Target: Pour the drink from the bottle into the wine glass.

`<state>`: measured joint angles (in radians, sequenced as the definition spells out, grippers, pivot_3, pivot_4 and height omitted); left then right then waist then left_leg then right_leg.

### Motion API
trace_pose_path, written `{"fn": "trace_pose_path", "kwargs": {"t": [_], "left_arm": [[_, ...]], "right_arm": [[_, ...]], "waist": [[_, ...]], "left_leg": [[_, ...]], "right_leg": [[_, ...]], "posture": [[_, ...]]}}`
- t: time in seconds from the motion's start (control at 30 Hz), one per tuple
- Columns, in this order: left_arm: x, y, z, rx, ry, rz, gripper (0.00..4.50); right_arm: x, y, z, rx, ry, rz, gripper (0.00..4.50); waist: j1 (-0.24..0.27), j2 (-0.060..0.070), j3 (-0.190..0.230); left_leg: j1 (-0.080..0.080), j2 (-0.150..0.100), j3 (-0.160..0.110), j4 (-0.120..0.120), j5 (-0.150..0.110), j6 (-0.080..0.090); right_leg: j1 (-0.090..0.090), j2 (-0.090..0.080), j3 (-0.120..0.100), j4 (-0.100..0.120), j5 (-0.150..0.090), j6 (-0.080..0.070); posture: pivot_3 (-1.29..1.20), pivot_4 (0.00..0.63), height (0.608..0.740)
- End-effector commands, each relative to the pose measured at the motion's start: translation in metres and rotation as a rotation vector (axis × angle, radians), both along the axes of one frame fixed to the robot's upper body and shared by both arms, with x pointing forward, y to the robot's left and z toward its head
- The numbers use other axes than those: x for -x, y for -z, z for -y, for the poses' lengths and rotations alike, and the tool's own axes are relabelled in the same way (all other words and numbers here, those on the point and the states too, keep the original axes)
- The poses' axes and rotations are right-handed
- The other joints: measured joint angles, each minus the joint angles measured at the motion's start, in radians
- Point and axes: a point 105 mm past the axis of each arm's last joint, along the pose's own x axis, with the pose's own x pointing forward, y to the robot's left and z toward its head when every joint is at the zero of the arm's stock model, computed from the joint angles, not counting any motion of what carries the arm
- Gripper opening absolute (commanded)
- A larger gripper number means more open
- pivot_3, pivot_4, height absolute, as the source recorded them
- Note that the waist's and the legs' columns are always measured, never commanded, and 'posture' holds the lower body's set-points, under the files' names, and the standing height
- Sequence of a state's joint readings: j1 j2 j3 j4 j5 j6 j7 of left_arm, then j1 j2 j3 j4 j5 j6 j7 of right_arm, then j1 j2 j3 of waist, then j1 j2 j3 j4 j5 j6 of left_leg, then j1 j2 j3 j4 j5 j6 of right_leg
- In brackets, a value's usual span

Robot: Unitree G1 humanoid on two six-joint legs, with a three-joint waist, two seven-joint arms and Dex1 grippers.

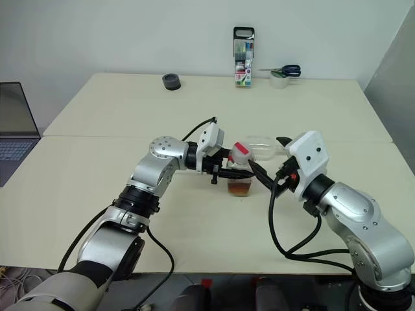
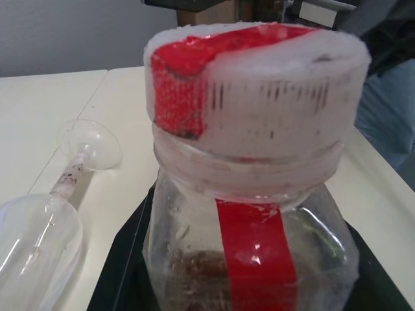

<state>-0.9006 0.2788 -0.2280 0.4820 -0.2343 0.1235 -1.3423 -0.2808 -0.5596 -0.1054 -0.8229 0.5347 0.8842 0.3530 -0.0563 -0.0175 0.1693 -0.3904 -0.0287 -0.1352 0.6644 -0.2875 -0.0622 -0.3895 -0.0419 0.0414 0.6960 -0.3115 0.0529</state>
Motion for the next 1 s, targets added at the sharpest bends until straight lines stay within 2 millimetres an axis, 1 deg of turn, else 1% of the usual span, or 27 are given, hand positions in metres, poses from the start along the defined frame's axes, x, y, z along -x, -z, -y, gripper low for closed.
{"fn": "trace_pose_path", "kwargs": {"t": [0.03, 0.13, 0.23, 0.4, 0.53, 0.63, 0.83, 1.0], "left_arm": [[0.002, -0.014, 0.001, 0.039, 0.014, 0.049, 1.76], [0.002, -0.015, 0.001, 0.041, 0.013, 0.048, 1.76], [0.002, -0.015, 0.001, 0.042, 0.013, 0.048, 1.76], [0.002, -0.014, 0.003, 0.044, 0.019, 0.047, 1.76], [0.003, -0.014, 0.003, 0.044, 0.021, 0.047, 1.76], [0.002, -0.015, 0.004, 0.045, 0.020, 0.050, 1.76], [0.002, -0.015, 0.003, 0.045, 0.018, 0.050, 1.76], [0.002, -0.015, 0.004, 0.044, 0.019, 0.050, 1.76]], "right_arm": [[0.014, -0.007, -0.004, 0.033, -0.070, 0.028, 4.50], [0.023, -0.006, -0.011, 0.053, -0.137, 0.013, 4.50], [0.024, -0.014, -0.020, 0.037, -0.161, 0.041, 4.50], [0.002, -0.027, -0.027, 0.006, -0.076, 0.121, 4.50], [-0.005, -0.029, -0.030, 0.005, -0.059, 0.143, 4.50], [-0.007, -0.030, -0.032, 0.010, -0.057, 0.155, 4.50], [-0.008, -0.031, -0.029, 0.016, -0.037, 0.163, 4.50], [-0.004, -0.029, -0.030, 0.025, -0.058, 0.156, 4.50]], "waist": [[0.000, 0.000, 0.000], [0.000, 0.000, 0.000], [0.000, 0.000, 0.000], [0.000, 0.000, 0.000], [0.001, 0.000, 0.000], [0.000, 0.000, 0.000], [0.000, 0.000, 0.000], [0.000, 0.000, 0.000]], "left_leg": [[0.000, 0.000, 0.000, 0.000, 0.000, 0.001], [0.000, 0.000, 0.000, 0.000, -0.002, 0.003], [0.000, 0.000, 0.000, 0.000, -0.002, 0.003], [0.000, 0.001, 0.000, 0.000, -0.002, 0.003], [0.000, 0.001, 0.000, 0.000, 0.000, 0.001], [0.000, 0.001, 0.000, 0.000, 0.000, 0.000], [0.000, 0.001, 0.000, 0.000, 0.000, 0.000], [0.000, 0.001, 0.000, 0.000, 0.000, 0.000]], "right_leg": [[0.000, 0.000, 0.000, 0.000, 0.000, 0.000], [0.000, 0.000, 0.000, 0.000, 0.000, 0.000], [0.000, 0.000, 0.000, 0.000, 0.000, 0.000], [0.000, 0.002, 0.000, 0.000, 0.000, 0.000], [0.000, 0.001, 0.000, 0.000, 0.000, 0.000], [0.000, 0.001, 0.000, 0.000, 0.000, 0.000], [0.000, 0.001, 0.000, 0.000, 0.000, 0.000], [0.000, 0.001, 0.000, 0.000, 0.000, 0.000]], "posture": [[0.00, 0.150, 0.740], [0.00, 0.150, 0.740], [0.00, 0.150, 0.740], [0.00, 0.150, 0.740], [0.00, 0.150, 0.740], [0.00, 0.150, 0.740], [0.00, 0.150, 0.740], [0.00, 0.150, 0.740]]}}
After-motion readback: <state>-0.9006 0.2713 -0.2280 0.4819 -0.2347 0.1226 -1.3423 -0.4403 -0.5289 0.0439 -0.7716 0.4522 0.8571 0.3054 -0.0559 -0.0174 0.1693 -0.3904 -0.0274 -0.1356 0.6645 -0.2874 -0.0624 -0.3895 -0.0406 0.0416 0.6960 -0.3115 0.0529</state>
